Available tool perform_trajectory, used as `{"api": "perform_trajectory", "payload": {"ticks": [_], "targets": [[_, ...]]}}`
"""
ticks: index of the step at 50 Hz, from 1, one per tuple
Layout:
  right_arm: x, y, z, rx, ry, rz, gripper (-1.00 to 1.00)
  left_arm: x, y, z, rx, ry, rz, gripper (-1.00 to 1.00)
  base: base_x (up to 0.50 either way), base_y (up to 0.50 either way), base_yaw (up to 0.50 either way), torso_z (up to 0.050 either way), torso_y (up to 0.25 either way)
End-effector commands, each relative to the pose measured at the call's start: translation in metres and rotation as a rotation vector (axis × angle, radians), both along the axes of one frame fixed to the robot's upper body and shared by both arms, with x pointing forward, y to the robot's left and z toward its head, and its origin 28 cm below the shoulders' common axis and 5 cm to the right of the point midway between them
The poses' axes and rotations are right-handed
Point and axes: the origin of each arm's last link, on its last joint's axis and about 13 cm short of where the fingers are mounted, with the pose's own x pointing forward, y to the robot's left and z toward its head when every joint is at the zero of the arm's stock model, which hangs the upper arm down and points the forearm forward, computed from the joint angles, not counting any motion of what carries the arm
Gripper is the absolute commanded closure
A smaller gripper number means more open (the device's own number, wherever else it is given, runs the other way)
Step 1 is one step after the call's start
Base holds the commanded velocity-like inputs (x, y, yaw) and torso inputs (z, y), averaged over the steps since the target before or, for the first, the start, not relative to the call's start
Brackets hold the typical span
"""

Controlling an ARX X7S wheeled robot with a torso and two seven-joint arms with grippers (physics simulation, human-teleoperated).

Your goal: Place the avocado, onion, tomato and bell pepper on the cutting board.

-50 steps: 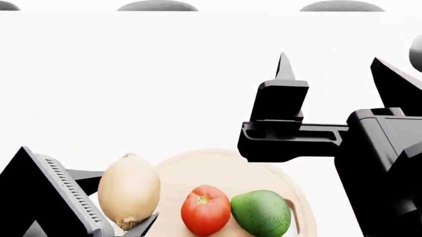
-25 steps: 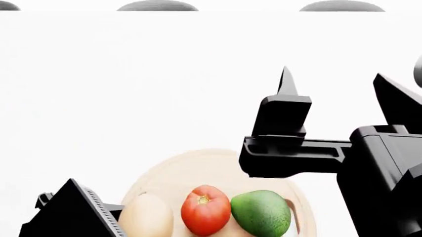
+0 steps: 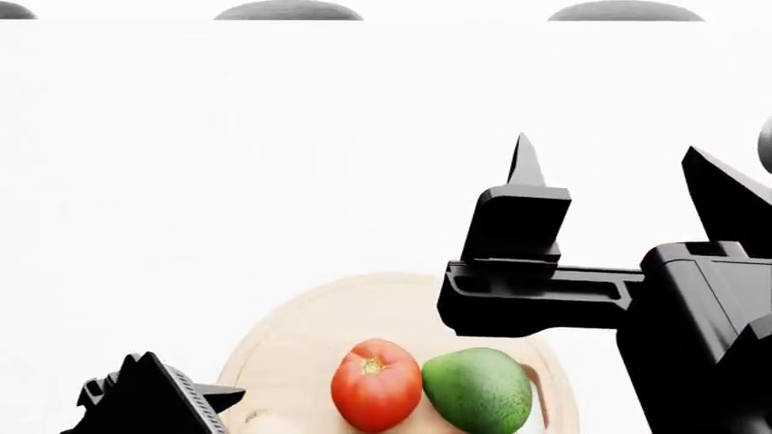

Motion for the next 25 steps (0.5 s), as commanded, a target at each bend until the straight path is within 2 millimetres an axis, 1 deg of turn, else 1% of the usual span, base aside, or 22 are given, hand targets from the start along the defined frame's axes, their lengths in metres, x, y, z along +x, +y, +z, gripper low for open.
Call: {"api": "perform_trajectory", "payload": {"ticks": [1, 9, 11, 13, 14, 15, 16, 17, 18, 20, 21, 22, 23, 24, 25], "targets": [[-0.001, 0.0, -0.002, 0.005, 0.007, -0.002, -1.0, 0.0, 0.0, -0.001, -0.007, 0.006, 0.01, -1.0, 0.0, 0.0, 0.0, 0.0, 0.0], [-0.001, 0.001, -0.003, 0.007, 0.007, -0.001, -1.0, 0.0, 0.002, -0.001, -0.009, 0.004, 0.014, -1.0, 0.0, 0.0, 0.0, 0.0, 0.0], [-0.001, 0.001, -0.003, 0.007, 0.008, -0.002, -1.0, -0.002, 0.002, 0.004, -0.016, -0.005, 0.01, -1.0, 0.0, 0.0, 0.0, 0.0, 0.0], [0.0, 0.001, -0.003, 0.008, 0.008, -0.003, -1.0, -0.005, 0.002, 0.021, -0.061, -0.044, -0.005, -1.0, 0.0, 0.0, 0.0, 0.0, 0.0], [0.0, 0.001, -0.003, 0.008, 0.007, -0.004, -1.0, -0.007, 0.002, 0.026, -0.073, -0.052, -0.01, -1.0, 0.0, 0.0, 0.0, 0.0, 0.0], [0.0, 0.001, -0.003, 0.007, 0.006, -0.003, -1.0, -0.011, 0.001, 0.038, -0.102, -0.071, -0.024, -1.0, 0.0, 0.0, 0.0, 0.0, 0.0], [0.001, 0.001, -0.003, 0.007, 0.006, -0.003, -1.0, -0.014, 0.001, 0.043, -0.112, -0.079, -0.033, -1.0, 0.0, 0.0, 0.0, 0.0, 0.0], [0.001, 0.001, -0.002, 0.008, 0.005, -0.002, -1.0, -0.021, 0.0, 0.055, -0.141, -0.094, -0.057, -1.0, 0.0, 0.0, 0.0, 0.0, 0.0], [0.001, 0.001, -0.002, 0.008, 0.004, -0.002, -1.0, -0.025, 0.0, 0.06, -0.153, -0.101, -0.069, -1.0, 0.0, 0.0, 0.0, 0.0, 0.0], [0.002, 0.002, -0.001, 0.009, 0.0, 0.0, -1.0, -0.038, 0.0, 0.084, -0.205, -0.143, -0.113, -1.0, 0.0, 0.0, 0.0, 0.0, 0.0], [0.003, 0.002, 0.0, 0.008, -0.003, 0.001, -1.0, -0.041, 0.001, 0.093, -0.222, -0.173, -0.121, -1.0, 0.0, 0.0, 0.0, 0.0, 0.0], [0.003, 0.002, 0.0, 0.009, -0.005, 0.001, -1.0, -0.042, 0.002, 0.1, -0.235, -0.193, -0.122, -1.0, 0.0, 0.0, 0.0, 0.0, 0.0], [0.004, 0.002, 0.002, 0.008, -0.009, 0.002, -1.0, -0.044, 0.004, 0.112, -0.258, -0.227, -0.117, -1.0, 0.0, 0.0, 0.0, 0.0, 0.0], [0.004, 0.002, 0.002, 0.008, -0.011, 0.002, -1.0, -0.045, 0.005, 0.116, -0.267, -0.238, -0.113, -1.0, 0.0, 0.0, 0.0, 0.0, 0.0], [0.005, 0.001, 0.003, 0.007, -0.016, 0.002, -1.0, -0.049, 0.008, 0.129, -0.29, -0.274, -0.098, -1.0, 0.0, 0.0, 0.0, 0.0, 0.0]]}}
